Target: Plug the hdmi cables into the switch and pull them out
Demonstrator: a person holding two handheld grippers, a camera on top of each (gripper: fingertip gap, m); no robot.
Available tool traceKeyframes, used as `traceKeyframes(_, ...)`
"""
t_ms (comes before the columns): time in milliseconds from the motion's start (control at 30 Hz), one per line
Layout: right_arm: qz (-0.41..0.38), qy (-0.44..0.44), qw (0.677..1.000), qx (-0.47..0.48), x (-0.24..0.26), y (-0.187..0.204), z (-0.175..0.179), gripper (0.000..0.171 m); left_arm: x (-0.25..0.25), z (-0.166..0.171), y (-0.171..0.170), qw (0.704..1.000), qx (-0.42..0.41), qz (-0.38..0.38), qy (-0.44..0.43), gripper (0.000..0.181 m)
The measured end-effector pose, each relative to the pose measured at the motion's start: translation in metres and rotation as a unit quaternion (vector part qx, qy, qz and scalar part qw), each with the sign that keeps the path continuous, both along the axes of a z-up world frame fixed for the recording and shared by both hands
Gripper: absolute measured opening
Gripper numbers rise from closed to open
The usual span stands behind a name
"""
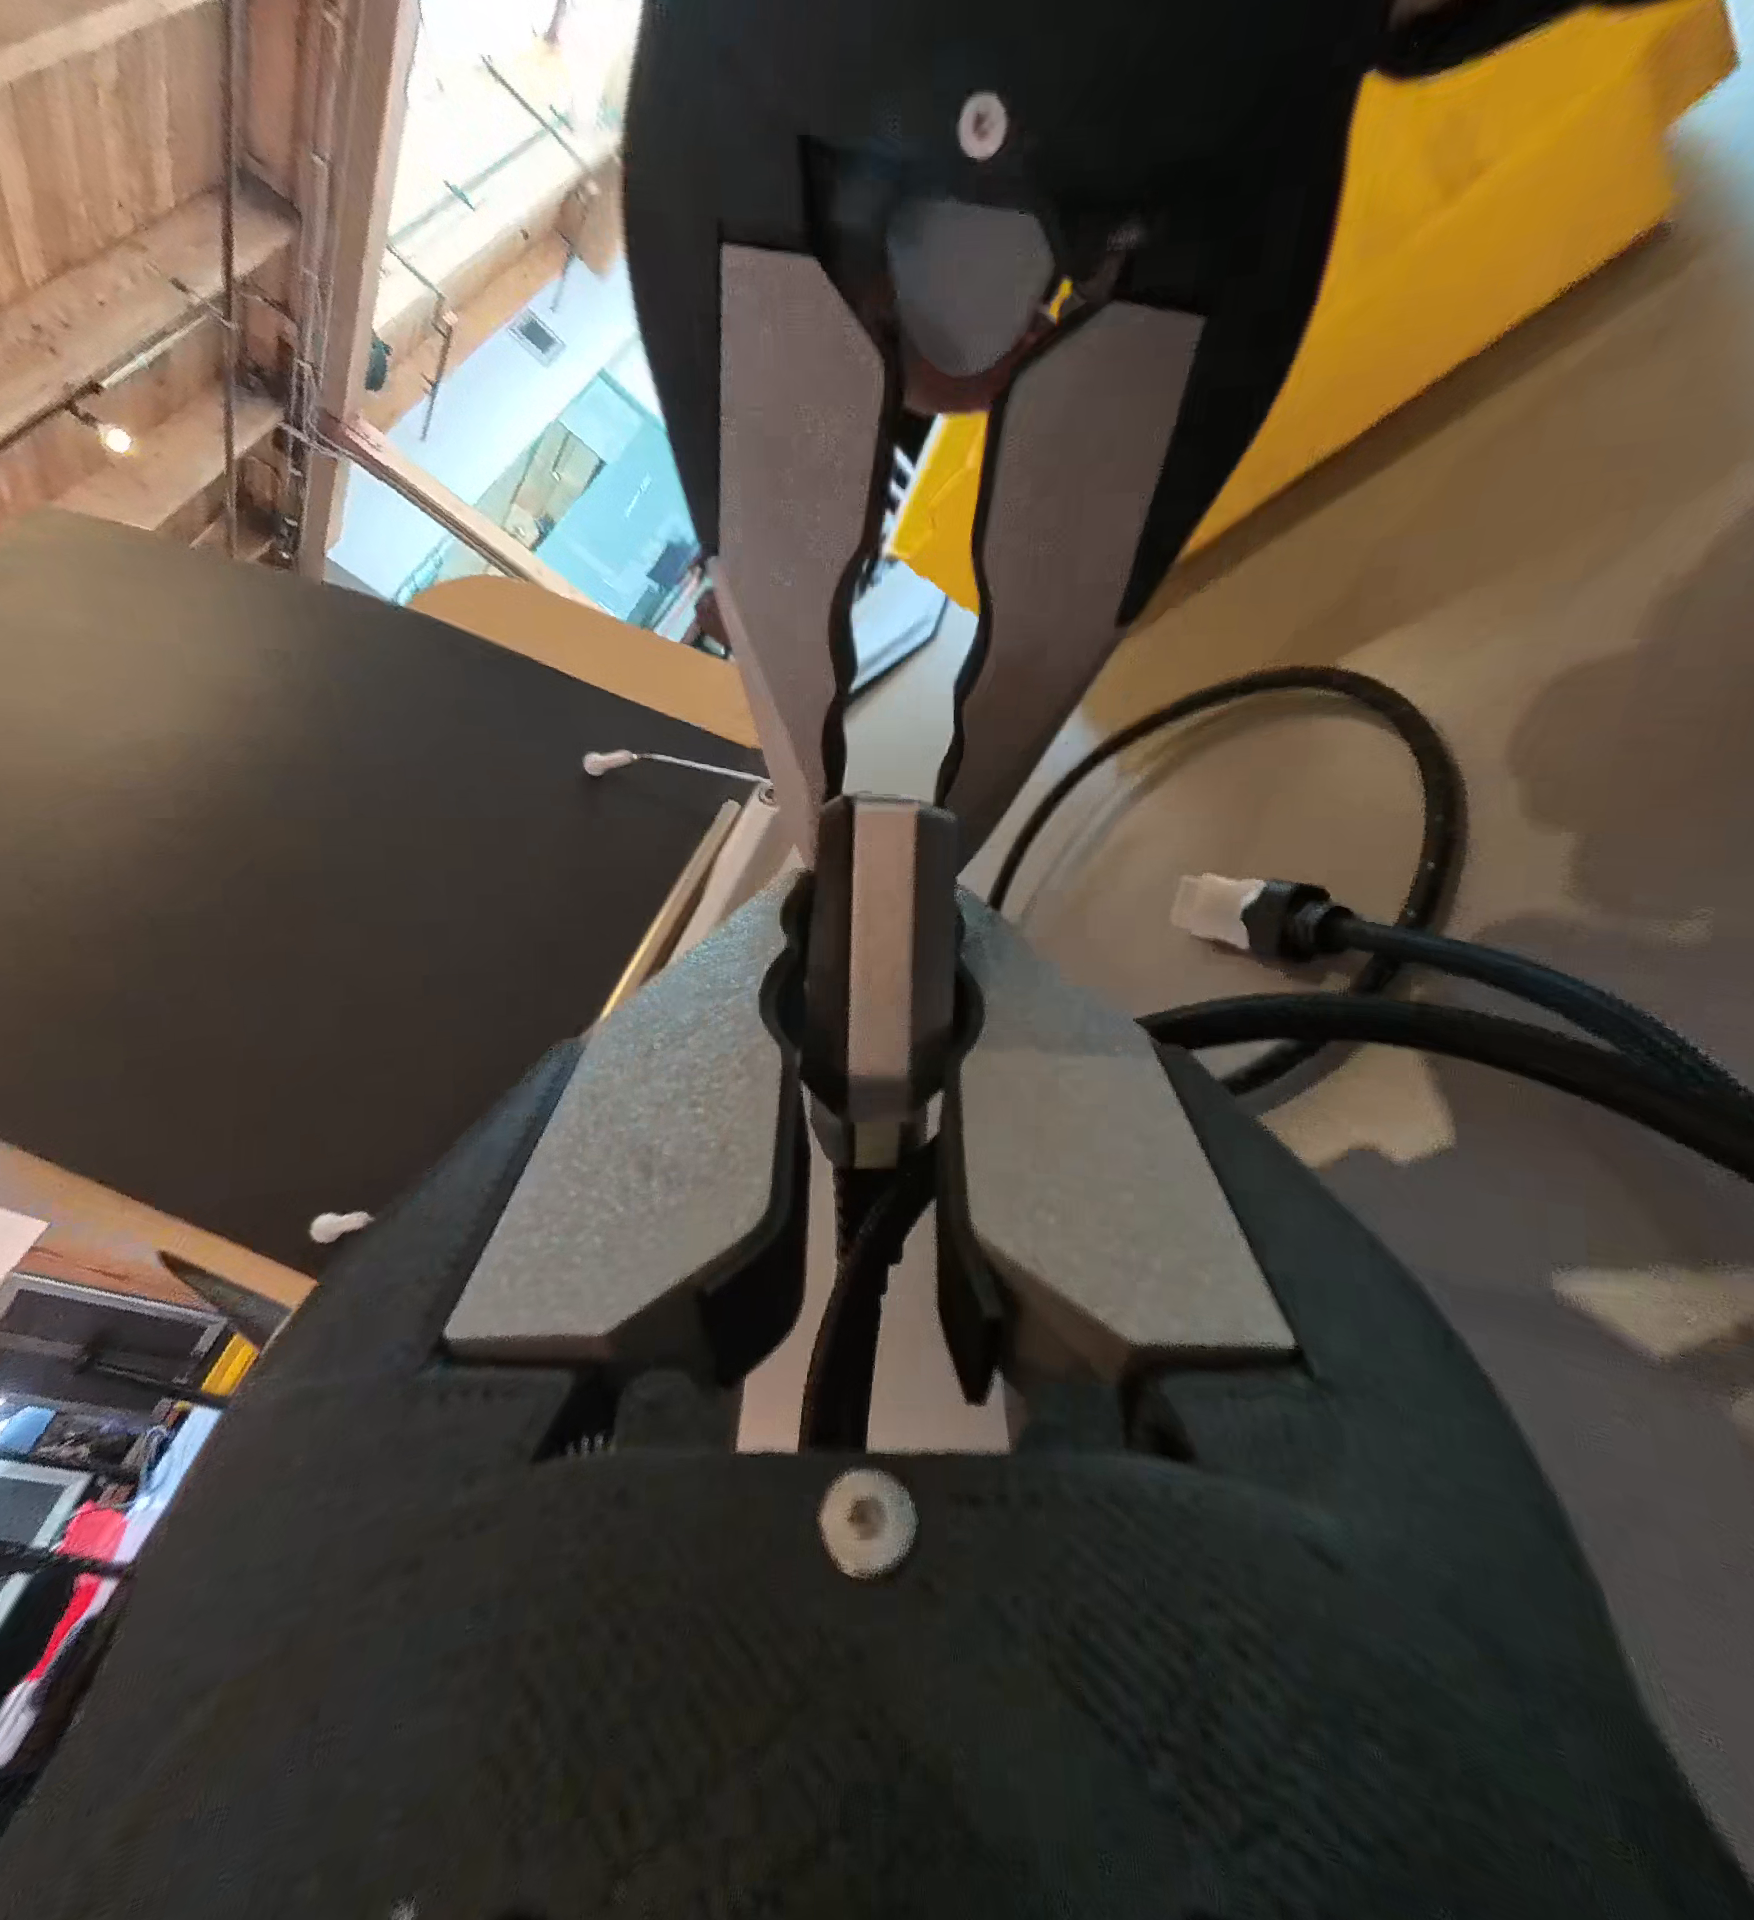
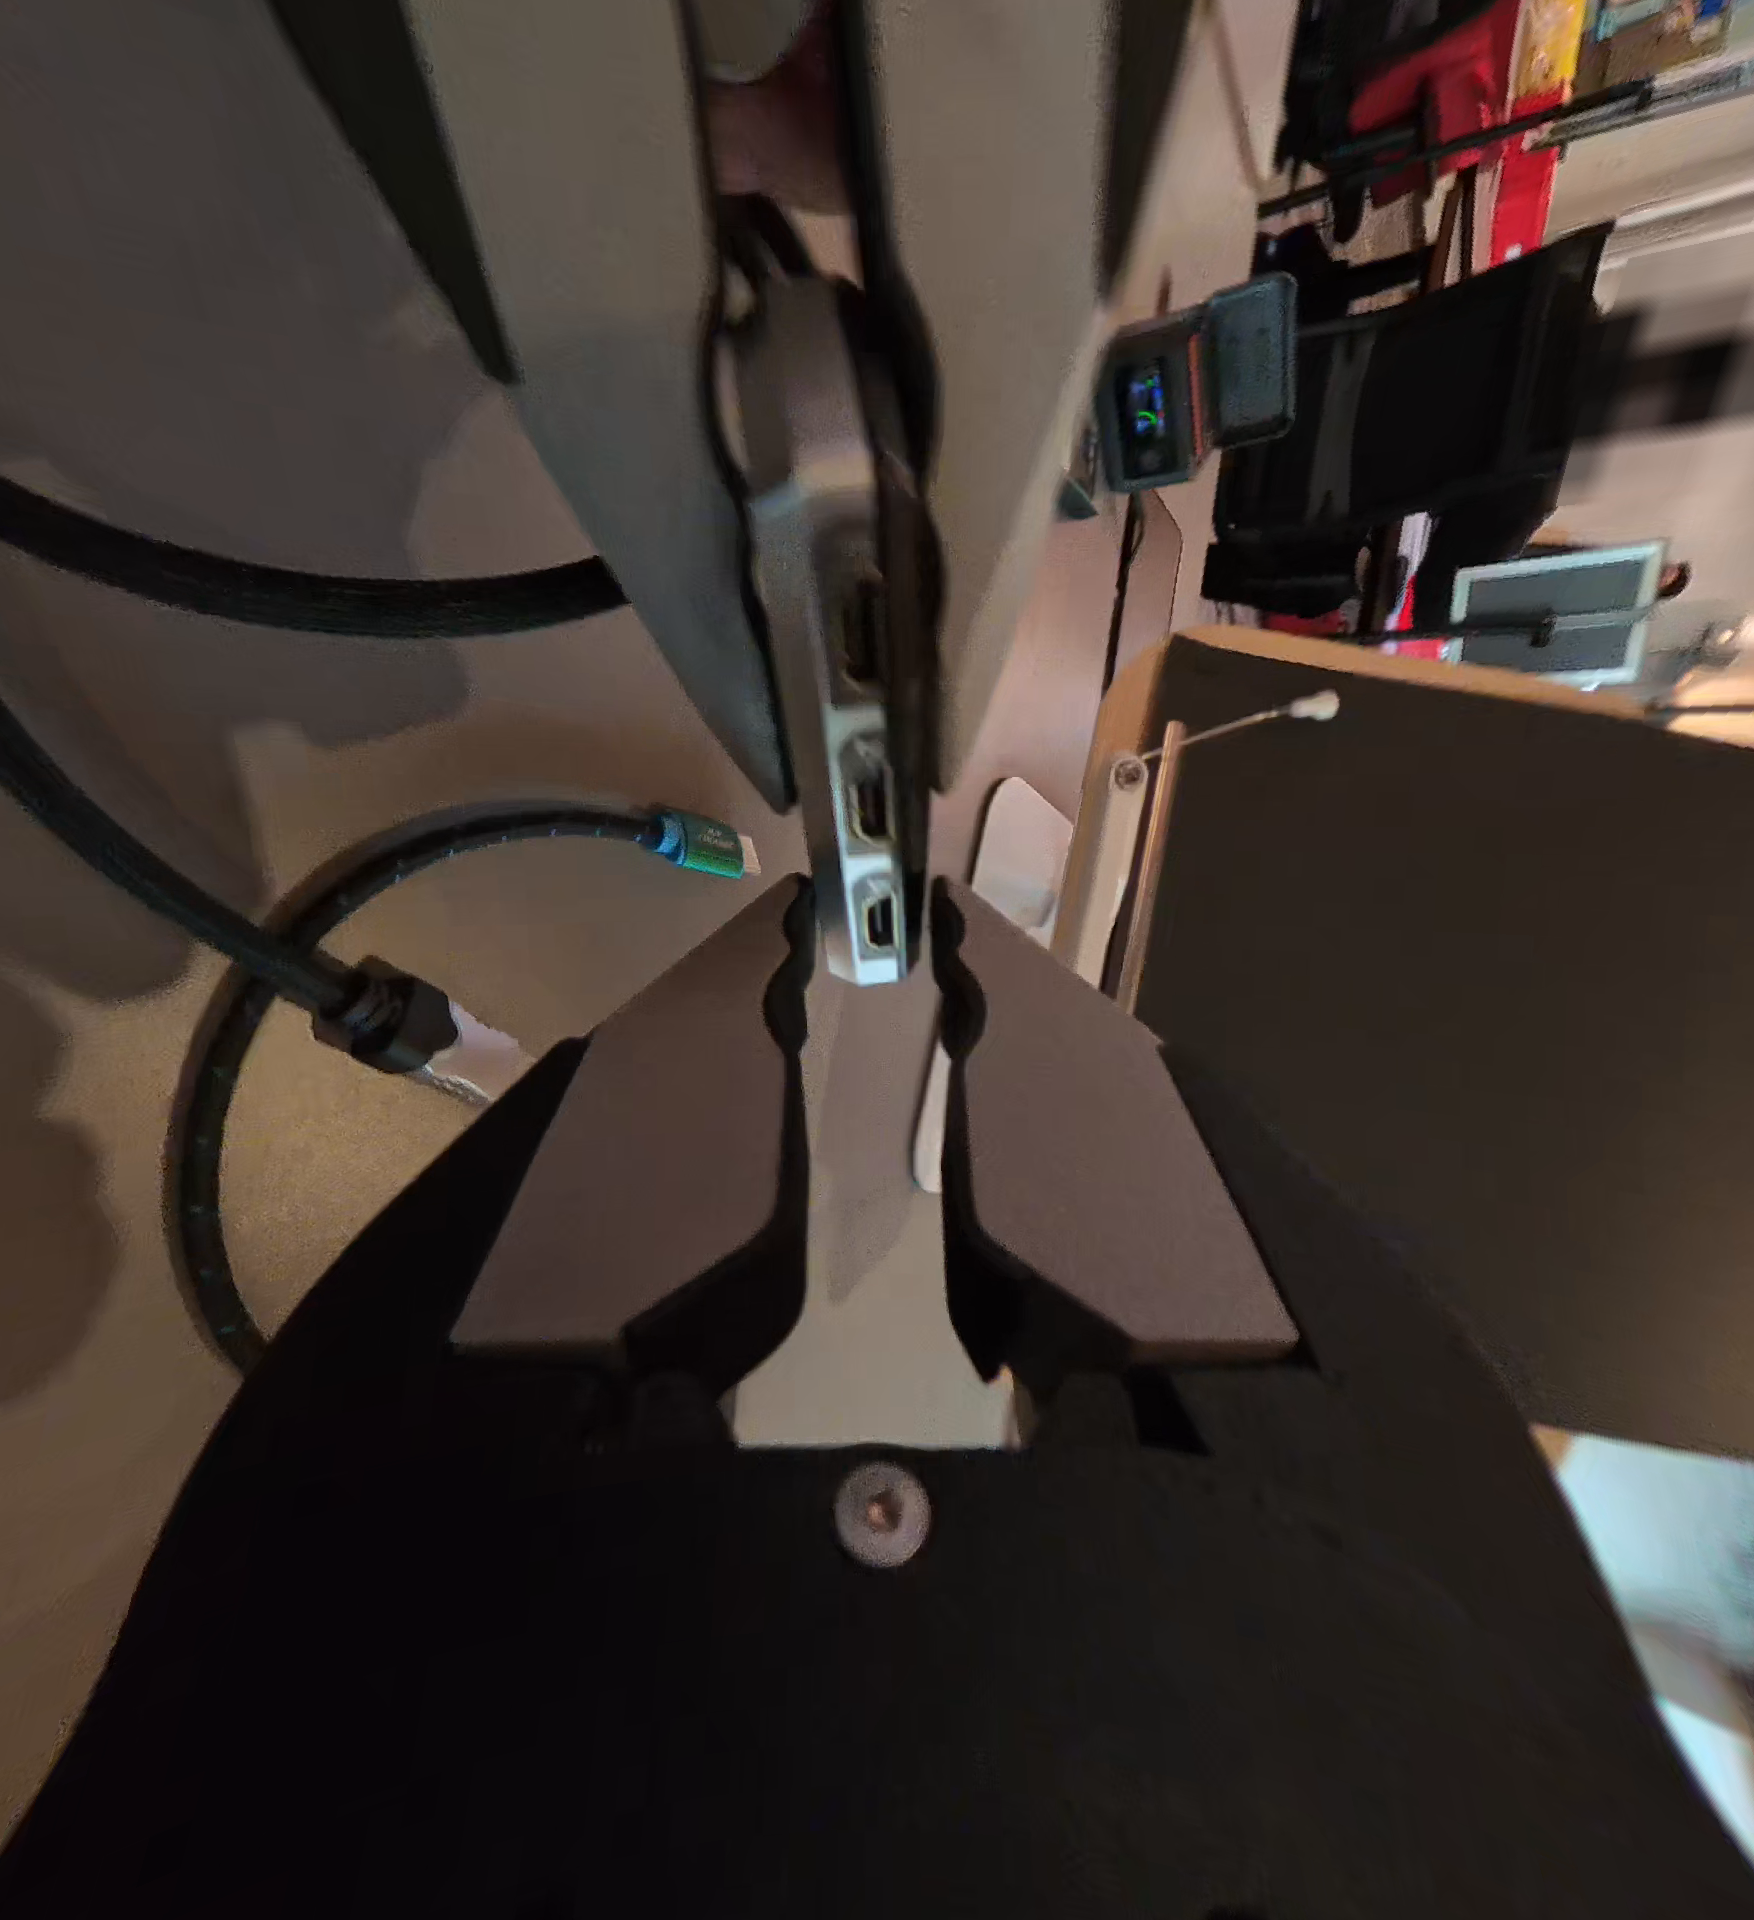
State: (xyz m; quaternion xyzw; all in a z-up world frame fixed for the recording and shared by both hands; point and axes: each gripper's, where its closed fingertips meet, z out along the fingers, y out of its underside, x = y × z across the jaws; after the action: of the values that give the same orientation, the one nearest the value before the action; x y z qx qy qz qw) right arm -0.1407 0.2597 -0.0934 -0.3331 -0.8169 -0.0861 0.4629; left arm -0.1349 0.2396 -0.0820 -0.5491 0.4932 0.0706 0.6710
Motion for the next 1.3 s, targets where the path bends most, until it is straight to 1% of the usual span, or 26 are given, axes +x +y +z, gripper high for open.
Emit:
traceKeyframes(33, -0.007, 0.017, 0.999, -0.03, 0.002, 0.002, 0.003, 0.031, 0.001, 0.004, -0.002, 1.0, 0.002, -0.01, -0.013, 0.019)
traceKeyframes(67, -0.018, 0.024, 0.997, -0.065, 0.005, 0.004, 0.002, 0.04, 0.002, 0.008, -0.005, 0.999, 0.007, -0.021, -0.025, 0.019)
traceKeyframes(100, -0.022, 0.023, 0.994, -0.102, 0.008, 0.003, 0.0, 0.04, 0.004, 0.011, -0.007, 0.999, 0.014, -0.03, -0.033, 0.019)
traceKeyframes(167, -0.004, 0.037, 0.988, -0.149, 0.009, -0.003, 0.0, 0.018, 0.01, 0.013, -0.011, 0.998, 0.013, -0.049, -0.043, 0.02)
traceKeyframes(233, 0.006, 0.04, 0.985, -0.165, 0.011, -0.005, 0.0, 0.018, 0.012, 0.012, -0.012, 0.997, 0.0, -0.055, -0.053, 0.02)
traceKeyframes(300, -0.003, 0.019, 0.988, -0.156, 0.013, -0.002, -0.005, 0.017, 0.012, 0.007, -0.009, 0.998, -0.015, -0.045, -0.048, 0.019)
traceKeyframes(400, -0.027, -0.02, 0.995, -0.098, 0.011, 0.008, -0.014, 0.017, 0.01, 0.001, -0.006, 0.999, 0.005, -0.023, -0.024, 0.02)
traceKeyframes(467, -0.031, -0.032, 0.993, -0.106, 0.009, 0.008, -0.019, 0.017, 0.009, -0.002, -0.005, 1.0, -0.005, -0.025, -0.018, 0.022)
traceKeyframes(567, -0.029, -0.036, 0.991, -0.129, 0.008, 0.006, -0.023, 0.017, 0.012, -0.005, -0.009, 0.999, -0.024, -0.037, -0.019, 0.028)
traceKeyframes(700, -0.043, -0.061, 0.993, -0.089, 0.012, 0.011, -0.028, 0.017, 0.015, -0.015, -0.008, 0.999, -0.032, -0.031, 0.007, 0.037)
traceKeyframes(800, -0.05, -0.077, 0.993, -0.079, 0.016, 0.012, -0.03, 0.016, 0.02, -0.015, -0.008, 0.999, -0.043, -0.028, 0.002, 0.044)
traceKeyframes(900, -0.055, -0.084, 0.992, -0.079, 0.021, 0.012, -0.029, 0.016, 0.017, -0.006, -0.007, 1.0, -0.024, -0.019, -0.008, 0.039)
traceKeyframes(1033, -0.052, -0.096, 0.992, -0.065, 0.024, 0.008, -0.026, 0.016, 0.022, -0.005, -0.011, 0.999, -0.041, -0.03, -0.02, 0.042)
traceKeyframes(1067, -0.049, -0.097, 0.992, -0.062, 0.023, 0.005, -0.025, 0.016, 0.024, -0.007, -0.011, 0.998, -0.043, -0.031, -0.015, 0.038)
traceKeyframes(1133, -0.052, -0.109, 0.991, -0.051, 0.024, 0.003, -0.025, 0.016, 0.025, -0.006, -0.012, 0.999, -0.031, -0.029, -0.006, 0.022)
traceKeyframes(1167, -0.052, -0.114, 0.991, -0.047, 0.024, 0.002, -0.027, 0.016, 0.024, -0.007, -0.012, 0.999, -0.035, -0.026, 0.001, 0.02)
traceKeyframes(1233, -0.051, -0.111, 0.991, -0.061, 0.023, 0.001, -0.031, 0.016, 0.023, -0.01, -0.011, 0.998, -0.052, -0.026, 0.015, 0.019)
traceKeyframes(1300, -0.047, -0.072, 0.99, -0.113, 0.018, 0.001, -0.028, 0.017, 0.018, -0.006, -0.009, 0.999, -0.044, -0.02, 0.014, 0.02)
